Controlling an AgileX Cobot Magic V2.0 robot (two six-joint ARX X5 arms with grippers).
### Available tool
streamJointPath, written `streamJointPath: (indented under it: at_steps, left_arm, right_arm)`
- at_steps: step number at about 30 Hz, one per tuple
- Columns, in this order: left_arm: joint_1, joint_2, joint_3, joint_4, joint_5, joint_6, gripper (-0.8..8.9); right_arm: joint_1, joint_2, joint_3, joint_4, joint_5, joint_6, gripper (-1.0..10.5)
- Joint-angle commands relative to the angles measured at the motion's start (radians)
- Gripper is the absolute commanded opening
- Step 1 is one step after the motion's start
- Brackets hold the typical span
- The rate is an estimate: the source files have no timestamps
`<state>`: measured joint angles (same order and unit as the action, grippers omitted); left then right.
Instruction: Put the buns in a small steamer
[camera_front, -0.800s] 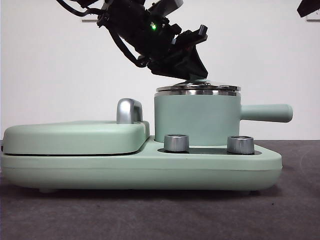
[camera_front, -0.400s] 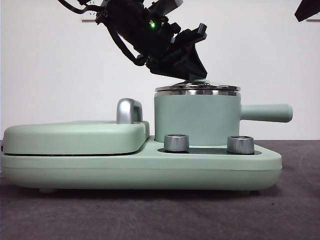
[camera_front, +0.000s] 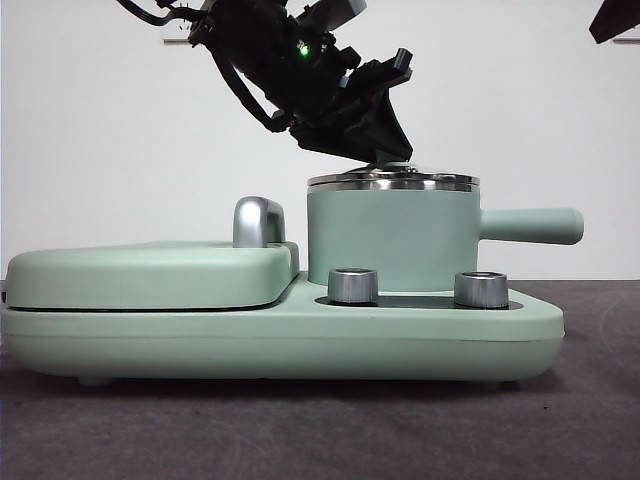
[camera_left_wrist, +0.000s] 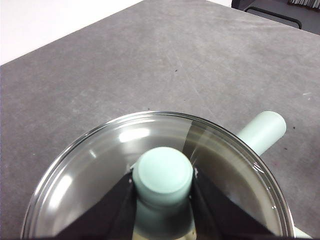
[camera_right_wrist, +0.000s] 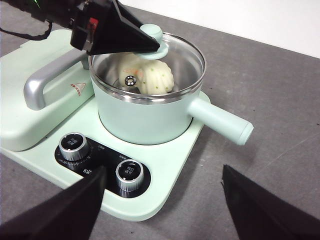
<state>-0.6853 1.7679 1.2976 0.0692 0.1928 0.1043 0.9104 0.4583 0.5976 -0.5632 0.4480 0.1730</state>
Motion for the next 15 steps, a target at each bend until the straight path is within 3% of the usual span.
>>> streamJointPath:
  at_steps: [1, 8, 15]
  left_arm:
    - [-0.007, 0.001, 0.02, 0.005, -0.013, 0.018, 0.18]
    - [-0.007, 0.001, 0.02, 0.013, -0.012, 0.007, 2.45]
    - [-0.007, -0.024, 0.02, -0.02, -0.012, -0.001, 2.58]
  right_arm:
    - [0.009, 0.005, 0.01, 0.01, 0.0, 0.011, 3.6]
    - [0.009, 0.005, 0.01, 0.01, -0.002, 0.011, 3.6]
    - [0.009, 0.004, 0.01, 0.011, -0.002, 0.011, 3.6]
